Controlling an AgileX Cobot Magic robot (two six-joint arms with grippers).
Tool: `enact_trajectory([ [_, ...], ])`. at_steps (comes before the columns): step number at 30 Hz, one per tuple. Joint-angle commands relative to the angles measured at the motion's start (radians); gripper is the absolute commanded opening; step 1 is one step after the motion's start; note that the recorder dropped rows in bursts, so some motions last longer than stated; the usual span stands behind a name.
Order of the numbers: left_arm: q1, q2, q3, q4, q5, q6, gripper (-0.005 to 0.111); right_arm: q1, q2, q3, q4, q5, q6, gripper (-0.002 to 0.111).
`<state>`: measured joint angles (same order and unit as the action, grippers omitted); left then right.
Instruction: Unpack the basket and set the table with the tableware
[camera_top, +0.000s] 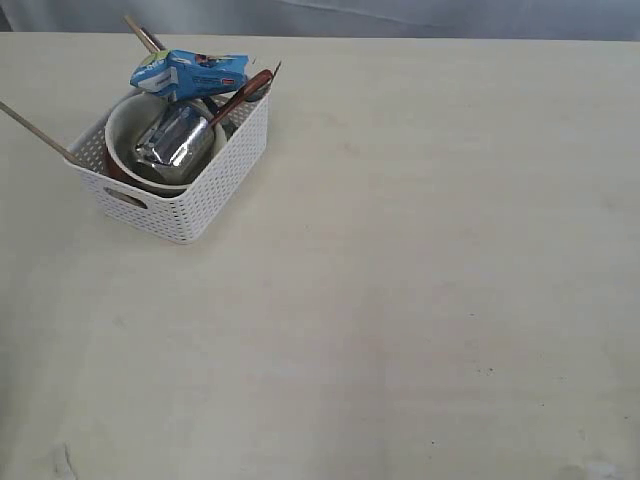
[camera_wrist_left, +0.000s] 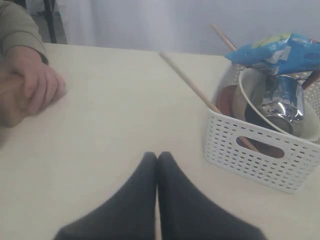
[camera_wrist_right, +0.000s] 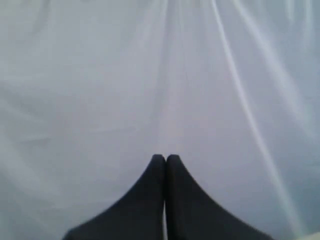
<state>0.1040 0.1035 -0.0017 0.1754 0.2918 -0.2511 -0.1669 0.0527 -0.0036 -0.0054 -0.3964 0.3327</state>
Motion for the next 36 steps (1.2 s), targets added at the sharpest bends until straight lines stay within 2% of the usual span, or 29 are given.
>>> enact_trajectory([
  [1,0.003,-0.001,0.002,0.007,-0.005,0.0,0.0,-0.004,-0.007,0.004,0.054,-0.112,0.13,0.0],
  [5,0.003,-0.001,0.002,0.007,-0.005,0.0,0.0,-0.004,-0.007,0.004,0.059,-0.274,0.226,0.0],
  [9,0.003,-0.001,0.002,0.007,-0.005,0.0,0.0,-0.004,0.001,-0.066,0.019,-0.291,0.227,0.0],
  [12,0.003,-0.001,0.002,0.007,-0.005,0.0,0.0,-0.004,0.066,-0.16,-0.236,-0.271,0.256,0.0],
  [14,0.003,-0.001,0.002,0.007,-0.005,0.0,0.0,-0.004,0.16,-0.242,-0.45,-0.28,0.348,0.0],
  [23,0.003,-0.001,0.002,0.007,-0.005,0.0,0.0,-0.004,0.789,-0.598,-0.787,-0.264,0.641,0.0],
  [25,0.003,-0.001,0.002,0.007,-0.005,0.0,0.0,0.004,0.931,-0.683,-0.897,-0.211,0.797,0.0],
  [28,0.003,-0.001,0.002,0.007,-0.005,0.0,0.0,0.03,1.149,-0.822,-1.175,-0.081,1.061,0.0],
  [31,0.003,-0.001,0.002,0.007,-0.005,0.0,0.0,0.06,1.316,-0.957,-1.656,0.02,1.406,0.0],
  [32,0.003,-0.001,0.002,0.007,-0.005,0.0,0.0,0.065,1.367,-0.997,-1.739,0.029,1.53,0.0],
  [34,0.003,-0.001,0.002,0.007,-0.005,0.0,0.0,0.068,1.445,-1.035,-1.739,0.024,1.49,0.0],
  [36,0.003,-0.001,0.002,0.007,-0.005,0.0,0.0,0.068,1.507,-1.058,-1.739,0.038,1.33,0.0],
])
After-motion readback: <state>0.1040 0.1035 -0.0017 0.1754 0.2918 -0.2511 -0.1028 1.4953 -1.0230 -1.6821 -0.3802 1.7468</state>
